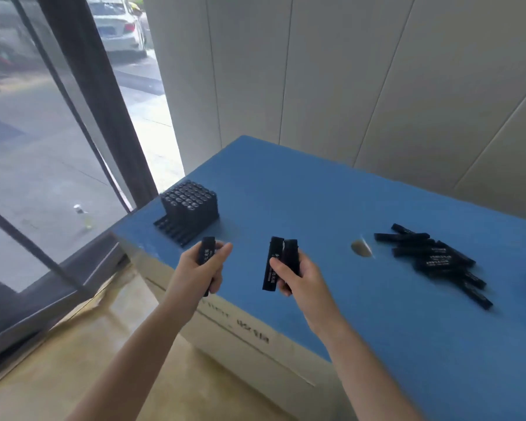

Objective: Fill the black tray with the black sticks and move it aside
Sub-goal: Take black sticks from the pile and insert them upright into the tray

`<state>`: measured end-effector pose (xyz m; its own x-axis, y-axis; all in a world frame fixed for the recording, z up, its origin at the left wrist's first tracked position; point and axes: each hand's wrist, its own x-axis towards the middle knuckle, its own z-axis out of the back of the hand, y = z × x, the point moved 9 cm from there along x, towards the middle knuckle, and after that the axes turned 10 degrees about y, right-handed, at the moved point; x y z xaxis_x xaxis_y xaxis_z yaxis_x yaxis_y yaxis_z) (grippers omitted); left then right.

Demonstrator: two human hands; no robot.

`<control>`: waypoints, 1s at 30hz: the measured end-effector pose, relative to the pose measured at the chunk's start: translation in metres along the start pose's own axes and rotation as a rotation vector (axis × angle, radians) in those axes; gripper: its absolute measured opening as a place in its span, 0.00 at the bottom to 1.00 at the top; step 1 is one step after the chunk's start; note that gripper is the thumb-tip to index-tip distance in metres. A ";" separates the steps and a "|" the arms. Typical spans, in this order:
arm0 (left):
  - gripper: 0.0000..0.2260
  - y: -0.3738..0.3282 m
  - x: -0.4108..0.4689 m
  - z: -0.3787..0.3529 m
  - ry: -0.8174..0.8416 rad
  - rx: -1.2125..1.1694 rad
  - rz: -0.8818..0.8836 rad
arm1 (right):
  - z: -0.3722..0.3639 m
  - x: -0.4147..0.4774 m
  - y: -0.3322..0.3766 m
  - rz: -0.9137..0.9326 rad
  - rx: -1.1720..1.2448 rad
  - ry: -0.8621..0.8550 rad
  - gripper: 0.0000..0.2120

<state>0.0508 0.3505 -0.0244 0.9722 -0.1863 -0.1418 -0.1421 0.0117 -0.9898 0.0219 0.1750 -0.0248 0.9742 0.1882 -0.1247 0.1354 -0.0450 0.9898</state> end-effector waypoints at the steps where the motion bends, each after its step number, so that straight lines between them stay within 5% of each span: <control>1: 0.06 0.002 -0.005 0.018 0.005 -0.007 0.019 | -0.025 0.005 -0.002 0.004 -0.007 0.015 0.06; 9: 0.03 -0.001 -0.025 0.130 0.107 0.004 0.070 | -0.175 0.051 -0.016 -0.007 -0.044 0.088 0.08; 18: 0.03 0.004 0.013 0.218 0.079 -0.012 0.090 | -0.252 0.114 -0.018 -0.065 -0.088 0.148 0.08; 23: 0.02 0.002 0.060 0.267 0.055 0.002 0.097 | -0.242 0.157 -0.027 -0.027 0.019 -0.015 0.09; 30: 0.03 -0.003 0.121 0.307 0.128 -0.001 0.076 | -0.189 0.175 -0.019 0.165 -0.161 -0.400 0.05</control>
<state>0.2258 0.6294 -0.0430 0.9270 -0.3086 -0.2131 -0.2147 0.0294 -0.9762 0.1555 0.3945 -0.0519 0.9778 -0.2036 0.0503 -0.0268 0.1164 0.9928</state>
